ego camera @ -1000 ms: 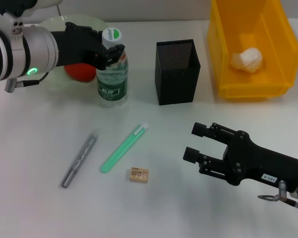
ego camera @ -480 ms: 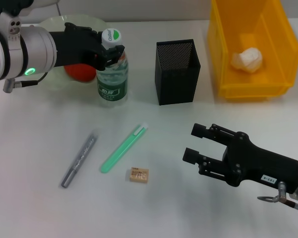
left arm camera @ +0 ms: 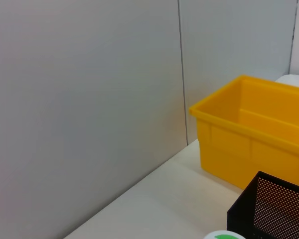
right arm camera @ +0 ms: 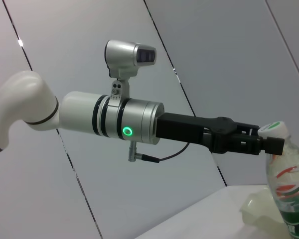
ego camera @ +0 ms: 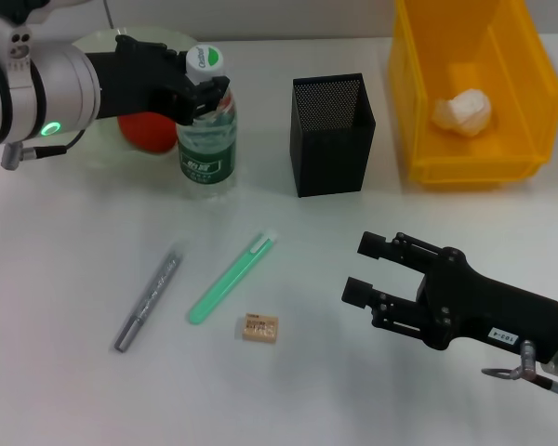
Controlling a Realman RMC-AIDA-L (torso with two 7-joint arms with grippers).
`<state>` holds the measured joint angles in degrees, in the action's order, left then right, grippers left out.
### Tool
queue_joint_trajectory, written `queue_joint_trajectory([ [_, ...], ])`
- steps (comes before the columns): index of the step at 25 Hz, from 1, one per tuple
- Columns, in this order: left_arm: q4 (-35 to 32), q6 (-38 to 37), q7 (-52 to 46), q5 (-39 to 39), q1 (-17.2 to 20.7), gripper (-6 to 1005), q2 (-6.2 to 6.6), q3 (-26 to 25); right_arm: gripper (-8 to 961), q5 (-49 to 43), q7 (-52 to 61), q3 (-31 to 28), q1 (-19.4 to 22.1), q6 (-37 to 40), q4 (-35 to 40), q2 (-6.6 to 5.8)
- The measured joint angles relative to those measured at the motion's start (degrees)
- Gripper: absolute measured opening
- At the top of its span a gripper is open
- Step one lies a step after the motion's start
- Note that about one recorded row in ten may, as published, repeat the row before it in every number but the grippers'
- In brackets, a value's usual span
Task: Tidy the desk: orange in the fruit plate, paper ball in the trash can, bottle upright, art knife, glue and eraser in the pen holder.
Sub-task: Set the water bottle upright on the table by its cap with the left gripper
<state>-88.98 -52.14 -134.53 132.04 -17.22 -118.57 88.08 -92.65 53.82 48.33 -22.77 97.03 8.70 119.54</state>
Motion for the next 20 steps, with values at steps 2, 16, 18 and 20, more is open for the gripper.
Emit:
queue_joint_trajectory([
  [2, -0.1, 0.1, 0.0, 0.0, 0.1, 475, 0.00, 0.0, 737, 0.0, 0.0, 0.0, 0.0, 0.0, 0.0, 0.03],
  [16, 1.2, 0.3, 0.7, -2.9, 0.5, 480, 0.00, -1.4, 737, 0.0, 0.1, 0.0, -0.5, 0.1, -0.4, 0.08],
  [18, 1.3, 0.3, 0.7, -2.9, 0.5, 481, 0.00, -1.4, 737, 0.0, 0.1, 0.0, -0.6, 0.1, -0.5, 0.07],
  [20, 1.4, 0.3, 0.7, -2.9, 0.5, 482, 0.00, -1.4, 737, 0.0, 0.1, 0.0, -0.6, 0.1, -0.5, 0.05],
])
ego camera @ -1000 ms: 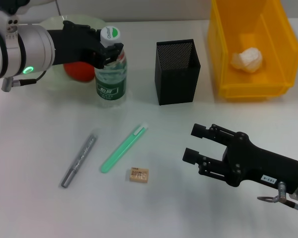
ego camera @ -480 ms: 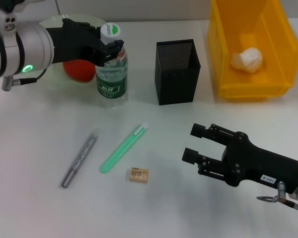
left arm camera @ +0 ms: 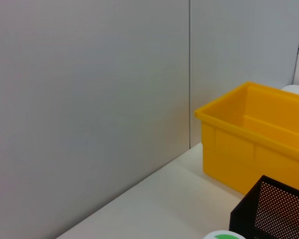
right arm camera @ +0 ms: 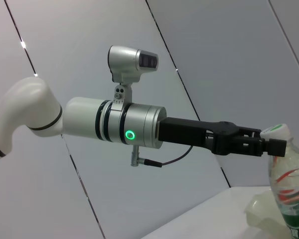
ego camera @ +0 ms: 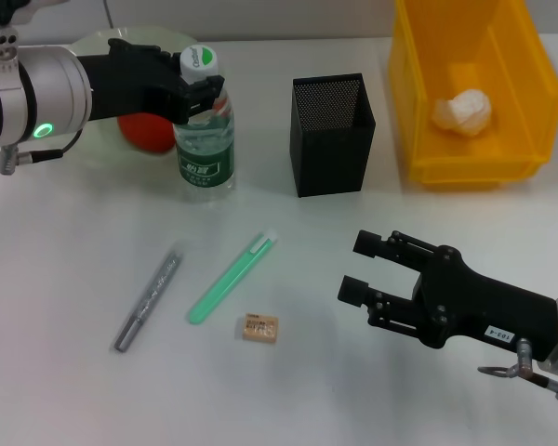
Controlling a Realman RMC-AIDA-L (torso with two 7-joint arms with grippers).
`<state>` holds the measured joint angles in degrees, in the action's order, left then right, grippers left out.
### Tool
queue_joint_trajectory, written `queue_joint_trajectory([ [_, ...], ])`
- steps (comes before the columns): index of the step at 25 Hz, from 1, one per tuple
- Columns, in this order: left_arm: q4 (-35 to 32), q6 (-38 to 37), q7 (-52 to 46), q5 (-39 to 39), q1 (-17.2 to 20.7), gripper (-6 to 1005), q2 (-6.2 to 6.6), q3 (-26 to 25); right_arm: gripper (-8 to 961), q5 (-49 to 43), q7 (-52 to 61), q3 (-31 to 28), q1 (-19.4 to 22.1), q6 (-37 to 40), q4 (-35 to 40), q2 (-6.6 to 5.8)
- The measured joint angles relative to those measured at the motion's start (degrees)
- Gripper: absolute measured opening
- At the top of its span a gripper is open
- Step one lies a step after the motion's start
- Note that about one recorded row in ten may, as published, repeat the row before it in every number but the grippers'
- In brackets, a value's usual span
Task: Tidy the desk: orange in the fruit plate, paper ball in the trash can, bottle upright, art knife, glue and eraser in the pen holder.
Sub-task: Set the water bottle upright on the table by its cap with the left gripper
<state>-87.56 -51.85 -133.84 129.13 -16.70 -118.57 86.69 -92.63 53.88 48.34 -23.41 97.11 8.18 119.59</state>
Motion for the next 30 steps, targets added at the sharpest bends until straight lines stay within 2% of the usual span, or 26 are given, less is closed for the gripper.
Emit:
queue_joint_trajectory([
  [12, 1.1, 0.0, -0.1, -1.3, -0.4, 486, -0.06, -1.8, 738, 0.1, 0.0, 0.0, 0.0, 0.0, 0.0, -0.06],
  [30, 1.8, 0.0, 0.1, -1.4, -0.5, 492, 0.01, -1.5, 738, 0.2, 0.0, 0.0, 0.0, 0.0, 0.0, 0.00],
])
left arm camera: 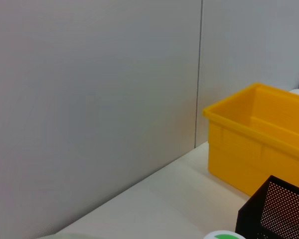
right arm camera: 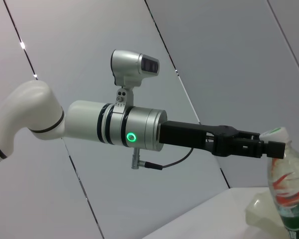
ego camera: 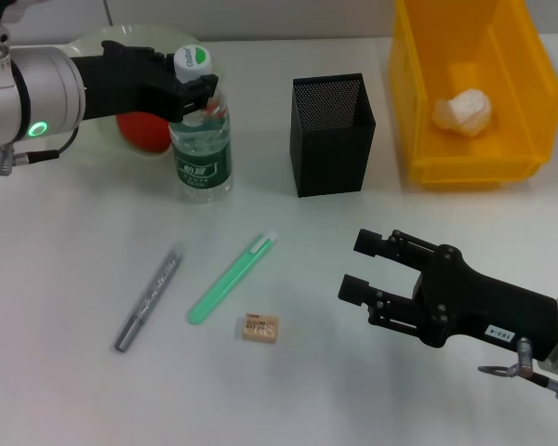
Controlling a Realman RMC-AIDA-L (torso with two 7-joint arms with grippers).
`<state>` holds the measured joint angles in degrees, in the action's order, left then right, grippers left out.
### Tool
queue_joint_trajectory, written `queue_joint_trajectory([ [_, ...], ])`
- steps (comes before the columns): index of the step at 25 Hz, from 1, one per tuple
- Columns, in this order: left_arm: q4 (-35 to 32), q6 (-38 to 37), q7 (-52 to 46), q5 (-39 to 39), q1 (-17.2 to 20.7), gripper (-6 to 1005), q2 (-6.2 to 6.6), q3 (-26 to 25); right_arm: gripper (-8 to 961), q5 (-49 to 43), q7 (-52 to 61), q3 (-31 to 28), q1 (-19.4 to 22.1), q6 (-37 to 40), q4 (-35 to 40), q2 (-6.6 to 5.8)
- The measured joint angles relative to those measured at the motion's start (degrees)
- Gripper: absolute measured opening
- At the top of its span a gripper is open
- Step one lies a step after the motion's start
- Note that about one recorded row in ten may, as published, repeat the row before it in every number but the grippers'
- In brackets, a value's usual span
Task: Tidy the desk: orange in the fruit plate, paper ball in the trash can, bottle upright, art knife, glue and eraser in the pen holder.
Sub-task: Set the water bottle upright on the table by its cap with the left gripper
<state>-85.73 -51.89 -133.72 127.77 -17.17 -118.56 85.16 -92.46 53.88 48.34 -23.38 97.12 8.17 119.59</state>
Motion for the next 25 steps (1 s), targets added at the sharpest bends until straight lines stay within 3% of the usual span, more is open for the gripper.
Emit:
queue_joint_trajectory([
  [7, 0.4, 0.1, 0.0, -0.3, -0.2, 495, 0.00, -0.4, 738, 0.0, 0.0, 0.0, 0.0, 0.1, 0.0, 0.02],
  [12, 0.3, 0.1, 0.0, -0.3, -0.3, 582, 0.00, -0.4, 737, 0.1, 0.0, 0.0, -0.1, 0.1, 0.0, 0.03],
  [25, -3.0, 1.3, 0.0, -0.4, -0.2, 580, -0.01, -0.4, 737, 0.2, 0.0, 0.0, -0.3, 0.1, 0.1, -0.05],
])
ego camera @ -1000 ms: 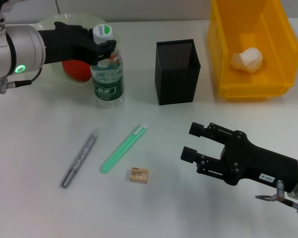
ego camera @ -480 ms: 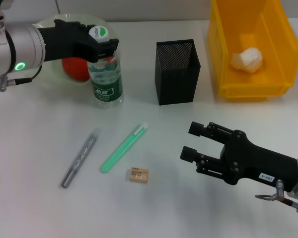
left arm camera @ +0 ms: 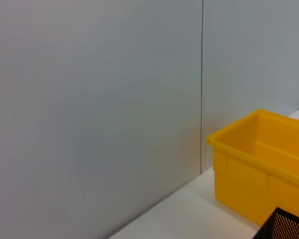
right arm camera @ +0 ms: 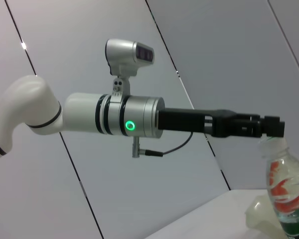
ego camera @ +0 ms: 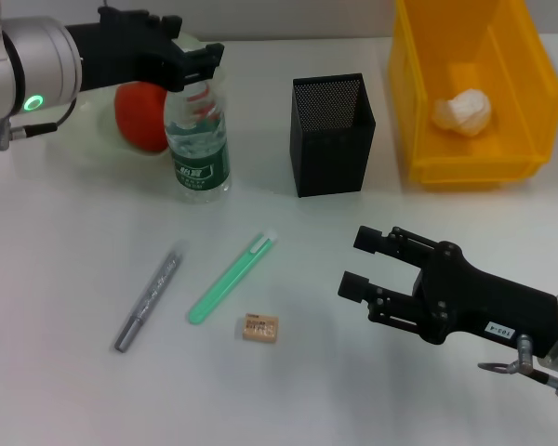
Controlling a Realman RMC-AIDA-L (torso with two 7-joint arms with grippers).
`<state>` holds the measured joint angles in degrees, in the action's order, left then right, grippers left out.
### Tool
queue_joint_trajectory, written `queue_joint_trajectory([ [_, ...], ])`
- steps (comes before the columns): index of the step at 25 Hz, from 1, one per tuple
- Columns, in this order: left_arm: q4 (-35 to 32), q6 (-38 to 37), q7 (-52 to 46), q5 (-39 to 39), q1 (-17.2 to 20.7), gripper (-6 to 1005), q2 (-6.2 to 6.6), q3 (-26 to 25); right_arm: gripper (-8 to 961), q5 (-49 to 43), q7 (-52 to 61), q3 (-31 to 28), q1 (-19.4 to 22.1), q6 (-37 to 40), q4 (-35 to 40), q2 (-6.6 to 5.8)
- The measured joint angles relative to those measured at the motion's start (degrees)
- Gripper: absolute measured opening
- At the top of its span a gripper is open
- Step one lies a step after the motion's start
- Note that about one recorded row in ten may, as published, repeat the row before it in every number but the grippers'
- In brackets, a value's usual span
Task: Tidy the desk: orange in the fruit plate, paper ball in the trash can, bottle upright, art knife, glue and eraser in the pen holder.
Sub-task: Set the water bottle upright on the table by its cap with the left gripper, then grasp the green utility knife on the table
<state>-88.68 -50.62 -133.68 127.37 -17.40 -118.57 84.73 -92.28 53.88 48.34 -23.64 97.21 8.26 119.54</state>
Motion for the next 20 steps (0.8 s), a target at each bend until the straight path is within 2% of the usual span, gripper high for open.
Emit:
queue_joint_trajectory([
  [3, -1.2, 1.3, 0.9, -2.0, 0.3, 579, -0.06, 0.1, 737, 0.0, 0.0, 0.0, 0.0, 0.0, 0.0, -0.01],
  [11, 0.4, 1.8, 14.4, -20.7, 0.7, 578, 0.00, -0.7, 737, 0.0, 0.0, 0.0, -0.3, 0.1, 0.1, -0.10],
  [14, 3.6, 1.4, 20.5, -29.9, 0.7, 577, 0.05, -0.8, 737, 0.0, 0.0, 0.0, -0.3, 0.1, 0.2, -0.14],
  [15, 3.6, 1.4, 20.5, -29.9, 0.7, 577, 0.05, -0.8, 737, 0.0, 0.0, 0.0, -0.3, 0.1, 0.2, -0.14],
  [20, 9.4, -2.2, 29.1, -40.0, 0.3, 576, 0.04, -1.0, 737, -0.1, 0.0, 0.0, -0.3, 0.1, 0.3, -0.18],
])
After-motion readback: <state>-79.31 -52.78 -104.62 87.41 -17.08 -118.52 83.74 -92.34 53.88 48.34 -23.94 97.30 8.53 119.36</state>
